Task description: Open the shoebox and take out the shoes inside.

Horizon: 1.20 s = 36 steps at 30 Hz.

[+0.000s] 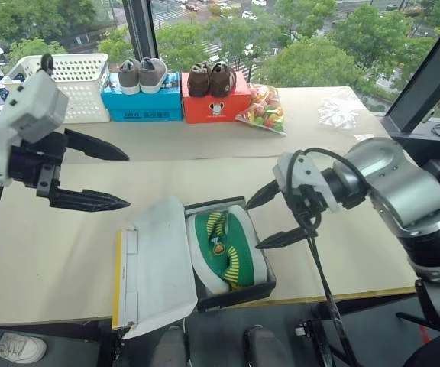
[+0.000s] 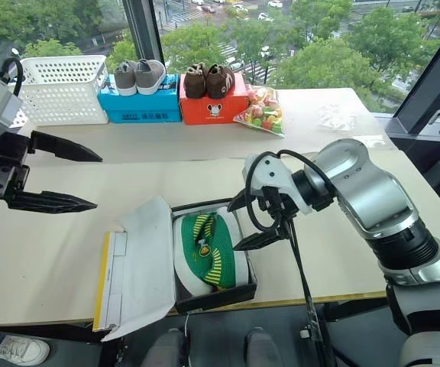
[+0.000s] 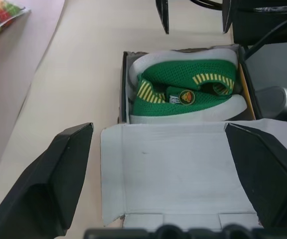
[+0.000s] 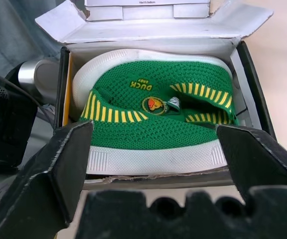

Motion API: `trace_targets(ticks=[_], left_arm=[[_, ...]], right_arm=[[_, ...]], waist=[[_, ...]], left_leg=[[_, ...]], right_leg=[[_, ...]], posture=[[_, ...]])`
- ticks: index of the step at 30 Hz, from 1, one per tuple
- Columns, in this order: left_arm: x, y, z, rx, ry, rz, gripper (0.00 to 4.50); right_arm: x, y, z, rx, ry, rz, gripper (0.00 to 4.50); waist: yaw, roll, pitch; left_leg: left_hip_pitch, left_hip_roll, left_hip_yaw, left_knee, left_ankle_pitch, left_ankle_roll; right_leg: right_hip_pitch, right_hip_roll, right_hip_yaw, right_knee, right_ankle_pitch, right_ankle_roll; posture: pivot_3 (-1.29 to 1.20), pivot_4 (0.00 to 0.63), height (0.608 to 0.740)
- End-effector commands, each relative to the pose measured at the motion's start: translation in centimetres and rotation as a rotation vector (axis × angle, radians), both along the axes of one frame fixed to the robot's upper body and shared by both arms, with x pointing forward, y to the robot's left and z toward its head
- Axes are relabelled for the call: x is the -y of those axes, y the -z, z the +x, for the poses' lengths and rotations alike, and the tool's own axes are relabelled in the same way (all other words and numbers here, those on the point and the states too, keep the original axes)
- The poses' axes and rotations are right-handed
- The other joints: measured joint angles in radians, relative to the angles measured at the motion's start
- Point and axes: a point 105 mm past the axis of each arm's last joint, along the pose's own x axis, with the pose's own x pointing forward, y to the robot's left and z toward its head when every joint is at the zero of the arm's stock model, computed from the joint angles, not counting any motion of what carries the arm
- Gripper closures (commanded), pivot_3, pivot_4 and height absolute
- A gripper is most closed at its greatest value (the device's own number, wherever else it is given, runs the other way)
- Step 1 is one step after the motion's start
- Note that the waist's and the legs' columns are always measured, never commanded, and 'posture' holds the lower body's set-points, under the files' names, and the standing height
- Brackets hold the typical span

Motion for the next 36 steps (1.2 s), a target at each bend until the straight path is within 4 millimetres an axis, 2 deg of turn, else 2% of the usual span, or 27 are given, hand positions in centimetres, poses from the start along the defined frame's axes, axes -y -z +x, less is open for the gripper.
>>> trace_targets(ticks=[1,4,9,15,19,23,27,32,36], left_arm=[[0.0,-0.9,0.0,0.045,0.001,0.008,0.00],[-0.1,-0.9,0.1,0.046,-0.004,0.012,0.00],[-0.5,-1.1,0.2,0.064,-0.031,0.024,0.00],[-0.8,-1.1,-0.3,0.054,-0.054,0.027,0.00],[-0.8,-1.0,-0.5,0.061,-0.069,0.026,0.00],[-0.5,-1.1,-1.2,0.067,-0.075,0.021,0.00],[-0.7,-1.1,-1.8,0.071,-0.107,0.022,0.00],[-0.9,-1.0,-2.7,0.066,-0.149,0.020,0.00],[-1.1,-0.9,-3.2,0.066,-0.172,0.019,0.00]], right_arm=[[-1.4,-0.9,0.2,0.131,-0.057,0.000,0.02],[-1.9,-0.5,0.3,0.138,-0.082,-0.016,0.02],[-3.3,0.4,-1.1,0.087,-0.194,-0.046,0.02],[-3.3,1.9,-2.5,0.010,-0.321,-0.134,0.02],[-3.7,2.7,-2.6,-0.018,-0.379,-0.173,0.02],[-5.0,3.6,-2.4,-0.051,-0.432,-0.201,0.02],[-5.6,5.3,-1.7,-0.091,-0.462,-0.252,0.02],[-4.5,7.8,-1.3,-0.090,-0.504,-0.365,0.02],[-3.3,8.8,-1.3,-0.075,-0.545,-0.445,0.02]], waist=[[0.000,0.000,0.000],[0.001,0.000,0.000],[0.001,0.000,0.000],[0.001,0.000,0.000],[-0.001,0.000,0.000],[-0.005,0.000,0.000],[-0.004,0.000,0.000],[0.001,0.000,0.000],[0.001,0.000,0.000]], left_leg=[[0.000,0.000,0.000,0.000,0.000,0.000],[0.000,0.000,0.000,0.000,0.000,0.000],[0.000,0.000,0.000,0.001,0.000,0.000],[0.000,0.000,0.000,0.001,0.000,0.000],[0.000,0.000,0.000,0.001,0.000,0.000],[0.000,0.000,0.000,0.002,0.000,0.000],[0.001,0.000,0.000,0.002,0.000,0.000],[0.001,0.000,0.000,0.002,0.000,0.000],[0.002,0.000,0.000,0.002,0.000,0.000]], right_leg=[[0.000,0.000,0.000,0.000,0.000,0.000],[0.000,0.000,0.000,0.001,0.000,0.000],[0.000,0.000,0.000,0.001,0.000,0.000],[0.000,0.000,0.000,0.001,0.000,0.000],[0.000,0.000,0.000,0.002,0.000,0.000],[0.000,0.000,0.000,0.003,0.000,0.000],[0.000,0.000,0.000,0.004,0.000,0.000],[0.000,0.000,0.000,0.004,0.000,0.000],[0.001,0.000,0.000,0.004,0.000,0.000]], posture=[[0.00,0.150,0.740],[0.00,0.150,0.740],[0.00,0.150,0.740],[0.00,0.150,0.740],[0.00,0.150,0.740],[0.00,0.150,0.740],[0.00,0.150,0.740],[0.00,0.150,0.740],[0.00,0.150,0.740]])
